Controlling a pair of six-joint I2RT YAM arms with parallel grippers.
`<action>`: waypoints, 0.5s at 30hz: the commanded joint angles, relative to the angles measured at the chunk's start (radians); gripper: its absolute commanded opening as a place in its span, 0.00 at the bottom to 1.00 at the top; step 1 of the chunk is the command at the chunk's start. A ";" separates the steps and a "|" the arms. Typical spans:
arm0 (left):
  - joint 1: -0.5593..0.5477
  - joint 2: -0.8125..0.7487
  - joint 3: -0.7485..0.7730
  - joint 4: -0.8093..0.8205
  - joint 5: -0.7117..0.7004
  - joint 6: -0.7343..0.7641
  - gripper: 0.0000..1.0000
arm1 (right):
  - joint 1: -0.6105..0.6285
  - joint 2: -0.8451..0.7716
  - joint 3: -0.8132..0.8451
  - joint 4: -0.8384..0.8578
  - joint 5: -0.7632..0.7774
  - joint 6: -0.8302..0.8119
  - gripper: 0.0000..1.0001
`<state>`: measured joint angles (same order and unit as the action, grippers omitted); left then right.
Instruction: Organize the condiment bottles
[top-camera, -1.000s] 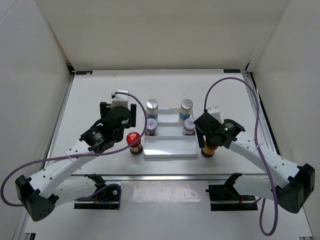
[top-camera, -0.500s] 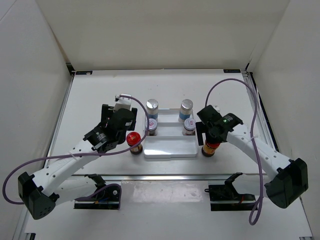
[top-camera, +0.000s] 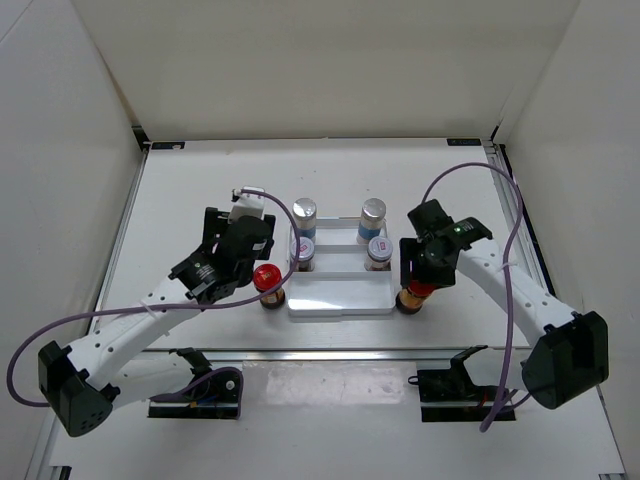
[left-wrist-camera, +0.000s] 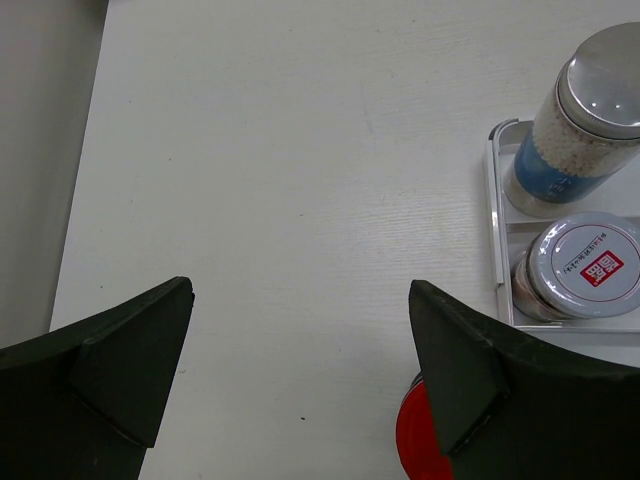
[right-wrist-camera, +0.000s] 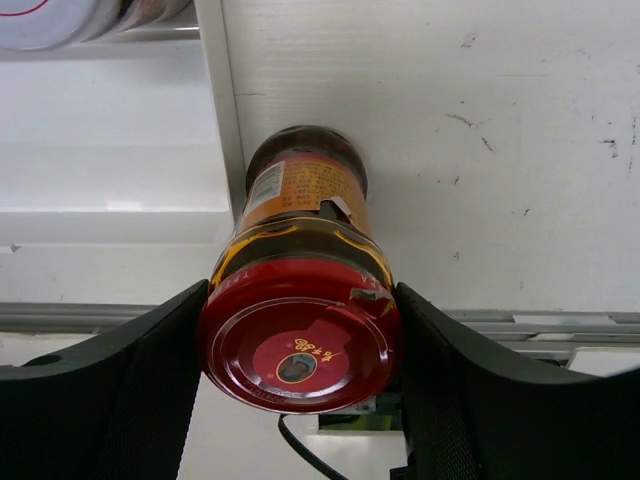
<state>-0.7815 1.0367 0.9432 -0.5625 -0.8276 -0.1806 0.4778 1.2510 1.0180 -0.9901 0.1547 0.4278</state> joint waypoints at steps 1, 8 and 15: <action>-0.004 -0.003 0.034 0.018 -0.021 0.006 0.99 | 0.010 -0.031 0.086 -0.016 0.001 0.038 0.24; -0.004 -0.003 0.034 0.018 -0.002 0.006 0.99 | 0.142 -0.097 0.292 -0.168 0.239 0.086 0.01; -0.004 0.016 0.043 0.027 -0.002 0.015 0.99 | 0.260 -0.087 0.309 -0.131 0.189 0.123 0.01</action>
<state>-0.7815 1.0481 0.9455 -0.5522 -0.8268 -0.1764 0.7021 1.1667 1.2991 -1.1339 0.3393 0.5152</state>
